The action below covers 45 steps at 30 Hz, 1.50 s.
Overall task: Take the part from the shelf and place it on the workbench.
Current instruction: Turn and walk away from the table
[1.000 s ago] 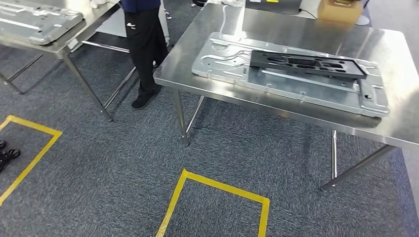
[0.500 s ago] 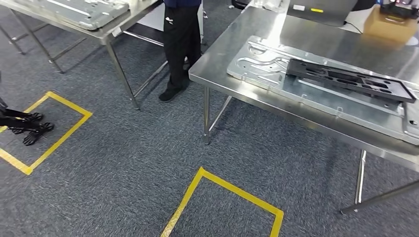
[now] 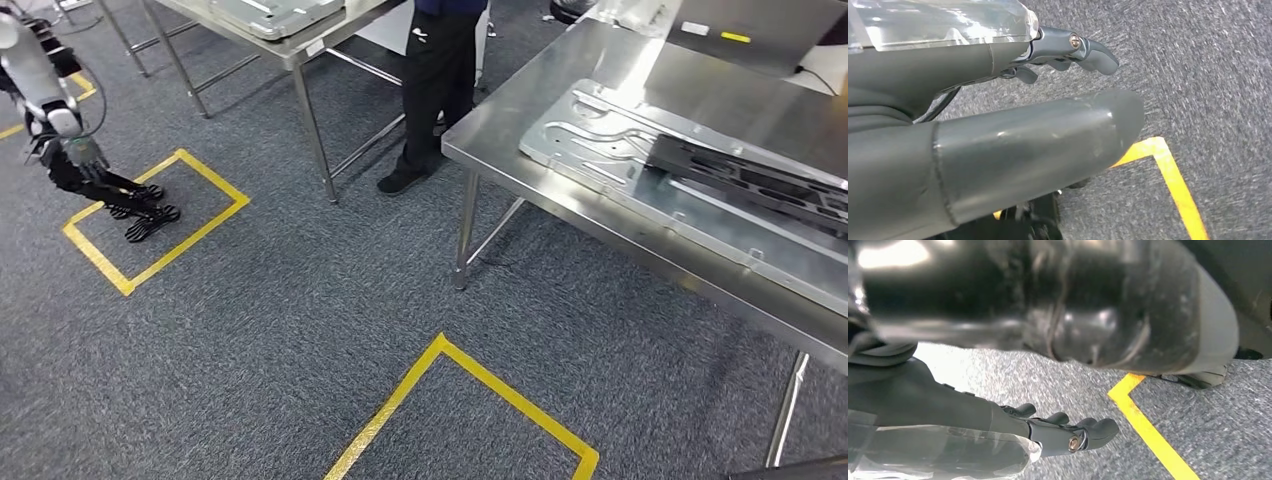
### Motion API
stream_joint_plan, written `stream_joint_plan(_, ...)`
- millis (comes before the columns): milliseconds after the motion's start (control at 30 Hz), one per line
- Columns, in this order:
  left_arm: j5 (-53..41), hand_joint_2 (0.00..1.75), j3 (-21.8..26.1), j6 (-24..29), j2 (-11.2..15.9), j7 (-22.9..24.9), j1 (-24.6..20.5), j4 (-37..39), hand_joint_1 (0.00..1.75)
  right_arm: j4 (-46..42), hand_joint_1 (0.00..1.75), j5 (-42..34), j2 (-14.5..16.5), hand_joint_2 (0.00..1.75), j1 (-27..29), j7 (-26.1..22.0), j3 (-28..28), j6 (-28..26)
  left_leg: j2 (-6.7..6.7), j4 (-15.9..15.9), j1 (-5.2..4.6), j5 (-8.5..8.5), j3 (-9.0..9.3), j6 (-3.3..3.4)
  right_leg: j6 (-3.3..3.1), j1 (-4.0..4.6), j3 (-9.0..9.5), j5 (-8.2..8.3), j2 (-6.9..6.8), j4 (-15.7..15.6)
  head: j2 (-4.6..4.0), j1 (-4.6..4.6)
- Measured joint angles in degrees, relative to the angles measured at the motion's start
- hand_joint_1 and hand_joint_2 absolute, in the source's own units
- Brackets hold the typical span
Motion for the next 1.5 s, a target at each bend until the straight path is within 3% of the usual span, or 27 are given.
stream_joint_plan(33, 0.05, 0.0, 0.09, 0.05, 0.0, -0.01, -0.05, 0.0, 0.0, 0.0, 0.0, 0.17, -0.01, 0.0, -0.03, -0.01, 0.02, -0.01, 0.28, -0.75, -0.23, -0.15, 0.18, 0.28, 0.32, 0.11, 0.07, -0.02, -0.5, 0.01, 0.0, 0.01)
stream_joint_plan(100, 0.21, 0.0, 0.28, 0.15, -0.01, -0.01, 0.06, 0.0, 0.0, 0.0, 0.0, 0.43, -0.03, 0.0, -0.15, -0.04, 0.07, 0.01, -0.98, -0.97, -0.2, 0.25, -0.01, 0.93, 1.06, 0.13, 0.27, -0.09, -1.09, 0.0, 0.0, 0.01)
stream_joint_plan(167, 0.36, 0.0, 0.38, 0.22, -0.05, -0.01, 0.15, 0.0, 0.0, 0.0, 0.0, 0.53, -0.07, 0.0, -0.21, -0.08, 0.14, 0.04, -2.05, -1.35, 0.07, 0.82, -0.04, 1.67, 1.76, -0.06, -0.25, -1.57, 1.13, 1.54, 0.0, 0.02)
stream_joint_plan(233, 0.42, 0.0, 0.46, 0.24, -0.08, -0.01, 0.05, 0.0, 0.0, 0.0, 0.0, 0.57, -0.13, 0.0, -0.15, -0.1, 0.19, 0.05, -3.14, -1.47, 0.12, 1.32, -0.4, 2.32, 2.13, -0.22, -2.97, -5.44, 4.39, 7.6, 0.0, 0.02)
stream_joint_plan(300, 0.42, 0.0, 0.57, 0.24, -0.08, -0.01, 0.0, 0.0, 0.0, 0.0, 0.0, 0.61, -0.22, 0.0, -0.08, -0.1, 0.2, 0.05, -4.51, -1.4, -0.03, 1.6, -0.84, 2.62, 2.15, -0.24, -6.33, -8.41, 5.39, 14.79, 0.0, 0.01)
stream_joint_plan(333, 0.42, 0.0, 0.63, 0.24, -0.08, -0.01, 0.05, 0.0, 0.0, 0.0, 0.0, 0.62, -0.27, 0.0, -0.06, -0.09, 0.2, 0.07, -5.28, -1.33, -0.09, 1.68, -0.96, 2.63, 2.11, -0.24, -6.98, -8.28, 5.48, 16.16, 0.0, 0.01)
stream_joint_plan(367, 0.42, 0.0, 0.67, 0.24, -0.08, -0.01, 0.12, 0.0, 0.0, 0.0, 0.0, 0.63, -0.31, 0.0, -0.05, -0.09, 0.21, 0.09, -6.09, -1.25, -0.12, 1.72, -0.99, 2.6, 2.01, -0.24, -6.52, -6.96, 5.59, 15.17, 0.0, 0.01)
stream_joint_plan(400, 0.42, 0.0, 0.69, 0.24, -0.08, -0.01, 0.17, 0.0, 0.0, 0.0, 0.0, 0.63, -0.33, 0.0, -0.06, -0.08, 0.22, 0.13, -6.91, -1.13, -0.12, 1.74, -0.99, 2.55, 1.82, -0.25, -5.03, -4.83, 5.93, 12.05, 0.0, 0.01)
stream_joint_plan(467, 0.41, 0.0, 0.7, 0.24, -0.14, -0.01, 0.13, 0.0, 0.0, 0.0, 0.0, 0.64, -0.38, 0.0, -0.08, -0.09, 0.24, 0.17, -8.44, -0.74, -0.15, 1.75, -1.14, 2.3, 1.29, -0.27, -1.41, -1.34, 8.06, 4.15, 0.0, 0.01)
stream_joint_plan(533, 0.4, 0.0, 0.7, 0.23, -0.2, -0.01, 0.05, 0.0, 0.0, 0.0, 0.0, 0.65, -0.44, 0.0, -0.1, -0.1, 0.27, 0.18, -9.66, -0.47, -0.14, 1.87, -1.57, 1.7, 0.9, -0.18, 0.09, -0.47, 9.48, 0.5, 0.0, 0.02)
stream_joint_plan(600, 0.4, 0.0, 0.71, 0.24, -0.18, -0.01, 0.14, -0.01, 0.0, 0.0, 0.0, 0.65, -0.44, 0.0, -0.12, -0.09, 0.32, 0.17, -10.7, -0.53, -0.05, 2.13, -1.96, 0.9, 0.46, -0.19, 0.09, -0.28, 8.59, 0.2, 0.0, 0.02)
stream_joint_plan(633, 0.4, 0.0, 0.72, 0.25, -0.14, -0.01, 0.23, -0.01, 0.0, 0.01, 0.0, 0.66, -0.43, 0.0, -0.14, -0.09, 0.35, 0.17, -10.45, -0.29, -0.05, 1.97, -2.2, 0.59, 0.11, -0.28, 0.18, -0.08, 7.93, -0.06, 0.0, 0.02)
stream_joint_plan(700, 0.4, 0.0, 0.74, 0.25, -0.08, -0.01, 0.28, -0.02, 0.0, 0.03, 0.0, 0.67, -0.38, 0.0, -0.12, -0.09, 0.43, 0.18, -8.18, 2.8, -0.13, -0.08, -3.74, 0.11, -0.55, -0.55, 0.27, 0.33, 6.51, -0.63, 0.0, -0.05)
stream_joint_plan(767, 0.4, 0.0, 0.74, 0.24, -0.09, 0.02, 0.12, -0.02, 0.0, 0.08, 0.0, 0.67, -0.37, 0.0, 0.03, -0.1, 0.49, 0.18, -5.51, 9.65, 0.04, -3.88, -6.86, -0.3, -0.83, -0.39, 0.14, 0.39, 4.99, -0.69, 0.0, -0.12)
stream_joint_plan(833, 0.39, 0.0, 0.75, 0.22, -0.13, 0.03, 0.09, -0.02, 0.0, 0.14, 0.0, 0.67, -0.39, 0.0, 0.16, -0.1, 0.5, 0.16, -4.54, 14.89, 0.31, -5.74, -9.05, -0.66, -0.85, -0.31, -0.01, 0.33, 3.33, -0.62, 0.0, -0.11)
stream_joint_plan(900, 0.4, 0.0, 0.76, 0.22, -0.11, 0.03, 0.19, -0.02, 0.0, 0.15, 0.0, 0.68, -0.41, 0.0, 0.15, -0.1, 0.51, 0.17, -3.83, 12.2, 0.5, -3.63, -7.19, -0.78, -0.7, -0.34, 0.02, 0.22, 1.83, -0.56, 0.0, -0.11)
stream_joint_plan(967, 0.42, 0.0, 0.78, 0.24, -0.06, 0.03, 0.12, -0.03, 0.0, 0.15, 0.0, 0.7, -0.41, 0.0, 0.13, -0.1, 0.52, 0.18, -1.56, 4.15, 0.33, -0.55, -2.63, -0.58, -0.27, -0.2, 0.25, -0.05, 0.57, -0.41, 0.0, -0.12)
stream_joint_plan(1033, 0.42, 0.0, 0.79, 0.26, -0.05, 0.01, -0.1, -0.04, 0.0, 0.16, 0.0, 0.81, -0.41, 0.0, 0.13, -0.1, 0.52, 0.18, -0.01, -0.46, -0.04, 0.46, -0.26, -0.05, 0.36, 0.08, 0.42, -0.29, -0.57, -0.26, 0.0, -0.08)
stream_joint_plan(1100, 0.43, 0.0, 0.79, 0.29, -0.05, -0.01, -0.02, -0.04, 0.0, 0.17, 0.0, 0.99, -0.41, 0.0, -0.03, -0.1, 0.53, 0.18, -0.92, -0.91, -0.23, 0.48, -0.47, 0.58, 0.98, 0.17, 0.66, -0.35, -1.64, -0.33, 0.0, -0.05)
stream_joint_plan(1133, 0.44, 0.0, 0.79, 0.32, -0.05, -0.01, 0.13, -0.04, 0.0, 0.17, 0.0, 1.08, -0.41, 0.0, -0.13, -0.1, 0.54, 0.18, -1.48, -1.08, -0.15, 0.65, -0.46, 0.93, 1.33, 0.02, 0.81, -0.56, -1.43, -0.21, 0.0, -0.06)
stream_joint_plan(1200, 0.47, 0.0, 0.8, 0.36, -0.08, 0.0, 0.26, -0.04, 0.0, 0.17, 0.0, 1.29, -0.42, 0.0, -0.21, -0.11, 0.57, 0.18, -2.55, -1.45, 0.06, 1.06, -0.38, 1.73, 1.87, -0.24, -0.09, -2.73, 1.36, 2.38, 0.0, -0.06)
stream_joint_plan(1267, 0.51, 0.0, 0.81, 0.37, -0.11, 0.01, 0.14, -0.04, 0.0, 0.2, 0.0, 1.43, -0.44, 0.0, -0.1, -0.11, 0.59, 0.18, -3.68, -1.48, -0.02, 1.35, -0.55, 2.25, 2.02, -0.34, -3.37, -6.77, 4.64, 9.48, 0.0, -0.04)
stream_joint_plan(1333, 0.53, 0.0, 0.81, 0.37, -0.11, 0.01, 0.08, -0.04, 0.0, 0.24, 0.0, 1.45, -0.47, 0.0, -0.01, -0.09, 0.59, 0.18, -5.07, -1.41, -0.25, 1.46, -0.75, 2.42, 1.91, -0.32, -6.58, -8.74, 5.42, 15.78, 0.0, -0.04)
stream_joint_plan(1367, 0.53, 0.0, 0.81, 0.37, -0.11, 0.01, 0.12, -0.04, 0.0, 0.26, 0.0, 1.45, -0.48, 0.0, 0.02, -0.09, 0.59, 0.18, -5.87, -1.35, -0.35, 1.48, -0.75, 2.44, 1.77, -0.3, -6.88, -7.88, 5.54, 15.99, 0.0, -0.04)
stream_joint_plan(1400, 0.53, 0.0, 0.81, 0.37, -0.11, 0.01, 0.16, -0.04, 0.0, 0.26, 0.0, 1.45, -0.49, 0.0, 0.03, -0.08, 0.59, 0.18, -6.69, -1.27, -0.42, 1.47, -0.69, 2.44, 1.55, -0.29, -6.11, -5.98, 5.76, 13.93, 0.0, -0.04)
stream_joint_plan(1467, 0.53, 0.0, 0.82, 0.36, -0.19, 0.02, 0.15, -0.04, 0.0, 0.27, 0.0, 1.45, -0.55, 0.0, 0.04, -0.08, 0.59, 0.18, -8.19, -1.06, -0.48, 1.44, -0.67, 2.34, 0.87, -0.28, -2.88, -1.62, 7.93, 6.25, 0.0, -0.05)
stream_joint_plan(1500, 0.53, 0.0, 0.83, 0.36, -0.26, 0.03, 0.06, -0.04, 0.0, 0.27, 0.0, 1.45, -0.59, 0.0, 0.03, -0.08, 0.6, 0.19, -8.88, -0.9, -0.48, 1.42, -0.83, 2.18, 0.6, -0.28, -1.66, -0.39, 9.33, 3.12, 0.0, -0.05)
